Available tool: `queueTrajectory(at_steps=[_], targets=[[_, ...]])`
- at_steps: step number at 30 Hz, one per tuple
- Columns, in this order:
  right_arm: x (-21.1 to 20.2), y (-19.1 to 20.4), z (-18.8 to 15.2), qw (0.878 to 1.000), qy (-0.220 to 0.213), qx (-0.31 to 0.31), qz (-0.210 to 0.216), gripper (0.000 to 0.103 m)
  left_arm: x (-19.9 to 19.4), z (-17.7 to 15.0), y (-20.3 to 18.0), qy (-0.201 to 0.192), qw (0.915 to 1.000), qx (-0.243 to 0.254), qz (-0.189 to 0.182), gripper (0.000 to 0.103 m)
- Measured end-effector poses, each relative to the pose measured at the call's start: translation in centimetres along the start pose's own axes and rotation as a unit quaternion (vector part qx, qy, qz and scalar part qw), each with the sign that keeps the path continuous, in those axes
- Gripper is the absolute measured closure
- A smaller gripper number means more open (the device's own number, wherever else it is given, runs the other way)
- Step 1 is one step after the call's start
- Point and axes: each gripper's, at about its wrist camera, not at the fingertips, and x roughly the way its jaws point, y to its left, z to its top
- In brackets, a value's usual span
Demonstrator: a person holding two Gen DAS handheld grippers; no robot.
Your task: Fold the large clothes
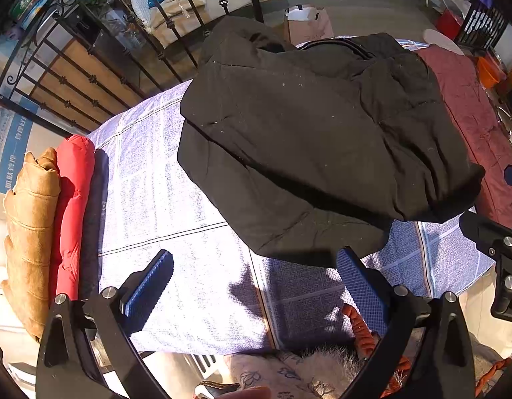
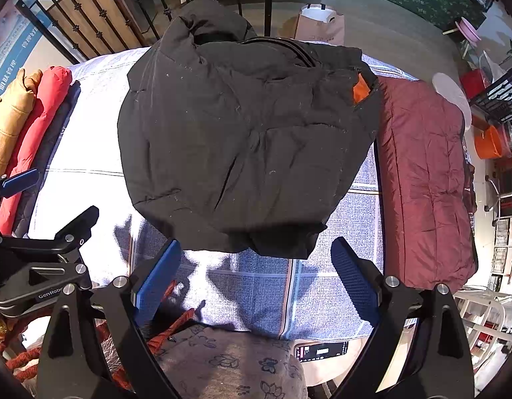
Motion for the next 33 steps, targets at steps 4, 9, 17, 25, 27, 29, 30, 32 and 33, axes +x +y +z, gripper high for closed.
queueTrajectory(at_steps=[4,9,17,25,27,29,30,32,33], targets=[[0.02,0.02,0.0,1.0,0.0,0.001,0.0,0.013,-0.01,-0.05,-0.05,0.0,1.0,0.0,0.0,0.006],[0.02,0.03,-0.01,1.0,0.0,0.0,0.0,0.013,-0.02,-0.02,-0.04,0.0,1.0,0.0,0.0,0.006],[0.04,0.04,0.01,1.0,0.001,0.001,0.0,0.013,0.06,-0.06,-0.05,0.002,1.0,0.0,0.0,0.006],[0.13,0.26,-0.14,1.0,0.003,-0.001,0.001,0.013,0.2,-0.14,-0.17,0.005,1.0,0.001,-0.001,0.006],[0.14,0.29,-0.15,1.0,0.003,-0.001,0.001,0.013,0.24,-0.14,-0.18,0.005,1.0,0.001,-0.001,0.006],[0.13,0.3,-0.16,1.0,0.003,-0.001,0.001,0.013,0.25,-0.2,-0.19,0.005,1.0,0.001,0.0,0.006],[0.14,0.4,-0.24,1.0,0.004,-0.001,0.001,0.013,0.25,-0.21,-0.18,0.005,1.0,0.001,-0.001,0.006],[0.12,0.41,-0.21,1.0,0.004,-0.002,0.001,0.013,0.32,-0.09,-0.19,0.006,1.0,0.001,-0.001,0.006],[0.13,0.43,-0.23,1.0,0.004,-0.002,0.001,0.013,0.39,-0.13,-0.21,0.006,1.0,0.002,-0.001,0.006]])
